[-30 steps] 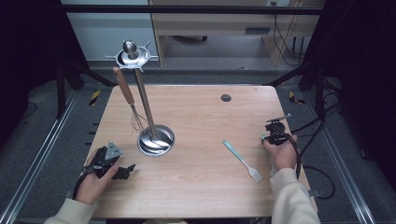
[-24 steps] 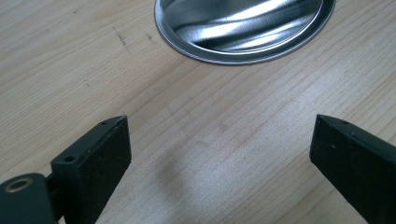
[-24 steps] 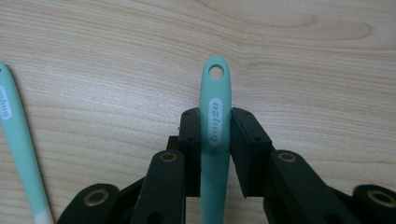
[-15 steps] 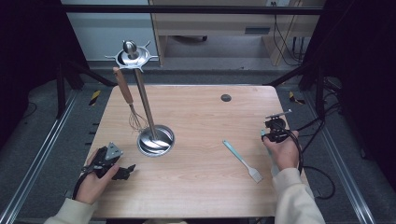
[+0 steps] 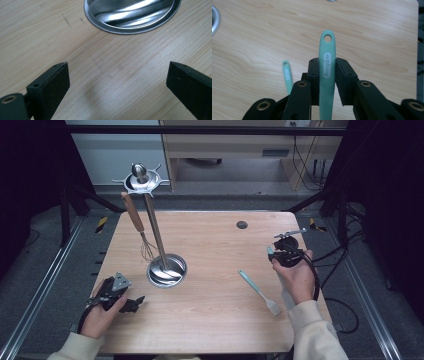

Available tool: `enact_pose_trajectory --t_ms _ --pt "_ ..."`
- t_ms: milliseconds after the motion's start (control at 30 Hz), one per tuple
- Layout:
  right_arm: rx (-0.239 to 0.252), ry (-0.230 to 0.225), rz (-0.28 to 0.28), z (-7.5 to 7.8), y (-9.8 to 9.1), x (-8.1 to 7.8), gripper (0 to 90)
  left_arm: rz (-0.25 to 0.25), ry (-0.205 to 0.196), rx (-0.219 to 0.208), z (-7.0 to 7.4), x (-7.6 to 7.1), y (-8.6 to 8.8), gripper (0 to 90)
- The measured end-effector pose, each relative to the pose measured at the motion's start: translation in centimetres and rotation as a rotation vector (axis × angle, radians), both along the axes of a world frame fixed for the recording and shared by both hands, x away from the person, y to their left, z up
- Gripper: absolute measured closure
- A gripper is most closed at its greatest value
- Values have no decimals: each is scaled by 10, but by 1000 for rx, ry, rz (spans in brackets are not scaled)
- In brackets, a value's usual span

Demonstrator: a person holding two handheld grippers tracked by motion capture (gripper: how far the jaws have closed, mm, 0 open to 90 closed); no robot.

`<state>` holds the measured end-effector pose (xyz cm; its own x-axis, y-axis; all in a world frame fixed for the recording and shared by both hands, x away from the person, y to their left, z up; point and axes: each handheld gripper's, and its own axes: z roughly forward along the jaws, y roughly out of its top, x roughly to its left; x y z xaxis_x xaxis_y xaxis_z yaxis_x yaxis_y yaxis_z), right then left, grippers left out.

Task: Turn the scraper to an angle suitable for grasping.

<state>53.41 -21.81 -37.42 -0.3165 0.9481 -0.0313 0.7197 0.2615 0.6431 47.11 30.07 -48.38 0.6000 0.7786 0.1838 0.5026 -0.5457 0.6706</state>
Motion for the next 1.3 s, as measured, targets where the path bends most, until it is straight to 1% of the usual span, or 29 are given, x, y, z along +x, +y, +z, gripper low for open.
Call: enact_pose_trajectory --t_ms 133,300,367,400,467,533,800,933,1033,1300 --pt "6 -38 48 10 19 -4 746 -2 -1 1 1 0 0 44" --pt "18 -76 100 19 43 -7 745 2 -5 -1 1 0 1 44" --pt "21 -89 120 22 51 -7 745 4 -6 -3 1 -1 2 44" --pt "28 -87 122 23 54 -8 745 5 -6 -2 1 -1 2 44" --pt "39 -99 141 25 62 -8 745 5 -4 -3 1 0 2 44" --pt "42 -107 152 27 68 -9 745 5 -2 -1 1 0 2 44" --pt "84 -146 197 36 93 -13 746 11 -6 -2 1 0 3 44" --pt "98 -173 223 40 105 -15 745 15 -7 -2 1 0 3 44" --pt "114 -189 234 42 112 -16 745 13 -6 0 1 0 2 44" --pt "133 -230 270 43 131 -20 745 17 -4 2 1 0 3 44"
